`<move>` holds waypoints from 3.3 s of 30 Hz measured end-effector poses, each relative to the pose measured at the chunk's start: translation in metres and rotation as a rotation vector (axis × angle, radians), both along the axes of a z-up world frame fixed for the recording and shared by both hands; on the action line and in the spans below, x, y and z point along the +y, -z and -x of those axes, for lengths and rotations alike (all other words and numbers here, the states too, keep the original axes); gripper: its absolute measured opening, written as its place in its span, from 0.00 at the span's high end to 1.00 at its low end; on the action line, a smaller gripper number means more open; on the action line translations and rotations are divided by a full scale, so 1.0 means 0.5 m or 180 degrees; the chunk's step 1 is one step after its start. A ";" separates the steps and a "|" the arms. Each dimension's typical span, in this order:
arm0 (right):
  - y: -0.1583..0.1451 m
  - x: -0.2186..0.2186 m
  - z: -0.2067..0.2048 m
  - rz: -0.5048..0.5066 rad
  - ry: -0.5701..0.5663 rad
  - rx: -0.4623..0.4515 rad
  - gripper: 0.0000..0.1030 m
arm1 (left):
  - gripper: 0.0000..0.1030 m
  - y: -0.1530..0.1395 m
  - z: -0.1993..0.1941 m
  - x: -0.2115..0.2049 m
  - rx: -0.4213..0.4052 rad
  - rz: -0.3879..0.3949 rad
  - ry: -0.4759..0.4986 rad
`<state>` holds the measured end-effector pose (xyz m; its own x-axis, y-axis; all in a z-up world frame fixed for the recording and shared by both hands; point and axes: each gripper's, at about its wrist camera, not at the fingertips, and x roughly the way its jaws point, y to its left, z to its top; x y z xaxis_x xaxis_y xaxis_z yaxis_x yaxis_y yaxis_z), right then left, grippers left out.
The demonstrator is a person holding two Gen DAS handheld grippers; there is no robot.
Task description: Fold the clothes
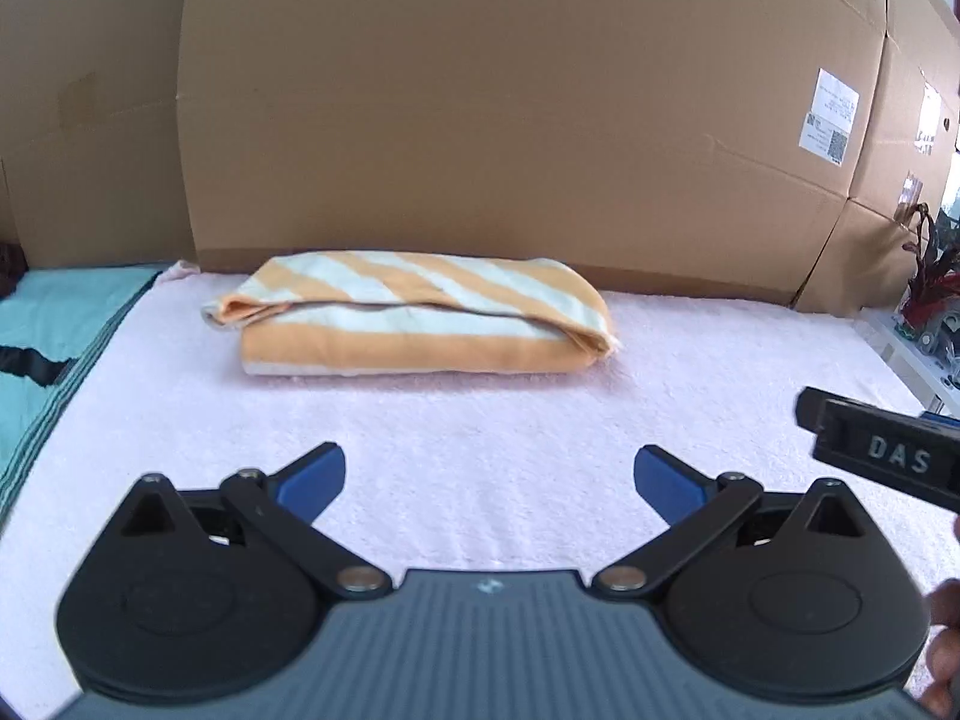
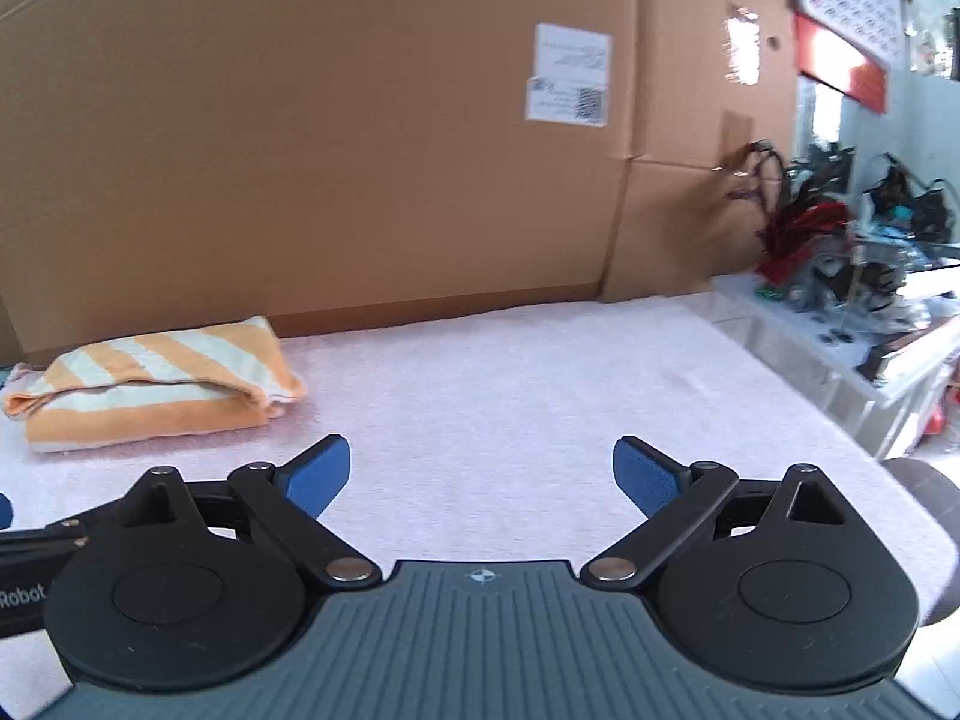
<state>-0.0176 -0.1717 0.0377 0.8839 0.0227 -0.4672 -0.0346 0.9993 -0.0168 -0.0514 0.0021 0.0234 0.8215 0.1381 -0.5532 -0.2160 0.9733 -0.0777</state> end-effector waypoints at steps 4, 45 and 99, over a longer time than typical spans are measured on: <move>-0.004 -0.072 0.033 -0.0117 0.0169 -0.0034 0.02 | 0.01 -0.011 0.008 -0.082 -0.0106 -0.0242 -0.0065; 0.034 0.036 0.063 -0.0160 -0.0562 0.0383 0.05 | 0.00 0.015 0.047 -0.042 0.0500 -0.0390 -0.0579; 0.020 0.205 0.057 0.0036 -0.1039 0.0280 0.05 | 0.00 -0.003 0.090 0.114 0.0316 -0.0248 -0.0823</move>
<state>-0.0460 -0.0693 0.0276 0.7870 0.2924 -0.5433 -0.3546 0.9350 -0.0104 -0.0965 0.0589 0.0247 0.6958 0.3813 -0.6087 -0.4605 0.8872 0.0292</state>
